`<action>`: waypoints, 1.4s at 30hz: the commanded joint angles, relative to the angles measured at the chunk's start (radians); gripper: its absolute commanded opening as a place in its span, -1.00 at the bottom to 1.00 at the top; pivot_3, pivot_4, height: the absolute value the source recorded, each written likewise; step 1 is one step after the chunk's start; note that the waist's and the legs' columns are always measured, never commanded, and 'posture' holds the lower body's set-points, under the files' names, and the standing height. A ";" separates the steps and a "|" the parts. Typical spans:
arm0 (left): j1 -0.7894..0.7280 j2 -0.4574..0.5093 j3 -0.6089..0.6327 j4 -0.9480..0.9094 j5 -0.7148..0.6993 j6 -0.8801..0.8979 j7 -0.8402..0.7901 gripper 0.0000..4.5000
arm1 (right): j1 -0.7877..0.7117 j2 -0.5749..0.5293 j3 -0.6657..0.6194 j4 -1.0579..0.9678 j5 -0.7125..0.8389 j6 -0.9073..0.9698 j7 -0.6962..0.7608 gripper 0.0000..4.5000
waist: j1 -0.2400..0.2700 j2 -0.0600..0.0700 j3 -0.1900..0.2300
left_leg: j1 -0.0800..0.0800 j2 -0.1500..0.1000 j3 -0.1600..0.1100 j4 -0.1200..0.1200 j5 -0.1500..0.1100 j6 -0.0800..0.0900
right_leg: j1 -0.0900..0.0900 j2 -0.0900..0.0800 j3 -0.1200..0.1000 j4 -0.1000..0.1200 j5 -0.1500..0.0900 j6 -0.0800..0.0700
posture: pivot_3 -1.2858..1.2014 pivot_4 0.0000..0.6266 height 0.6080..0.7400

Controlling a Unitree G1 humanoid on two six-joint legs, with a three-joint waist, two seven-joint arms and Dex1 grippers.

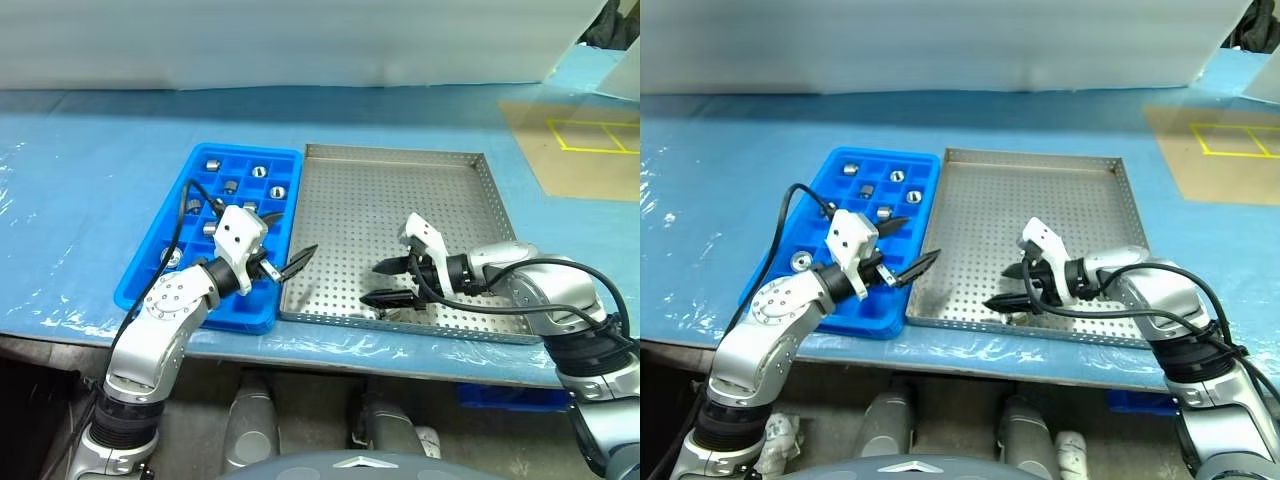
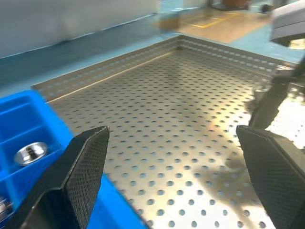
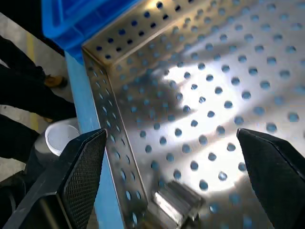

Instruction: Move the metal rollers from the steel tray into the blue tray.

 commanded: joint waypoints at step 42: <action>-0.054 0.011 -0.075 0.115 0.007 -0.123 -0.073 1.00 | 0.024 0.136 -0.059 -0.040 0.152 0.326 -0.325 -0.45 | -0.047 0.002 -0.002 | 0.016 0.000 0.001 0.000 0.000 0.000 | 0.015 0.000 0.002 0.001 -0.004 0.007 | 0.01 -0.52 1.00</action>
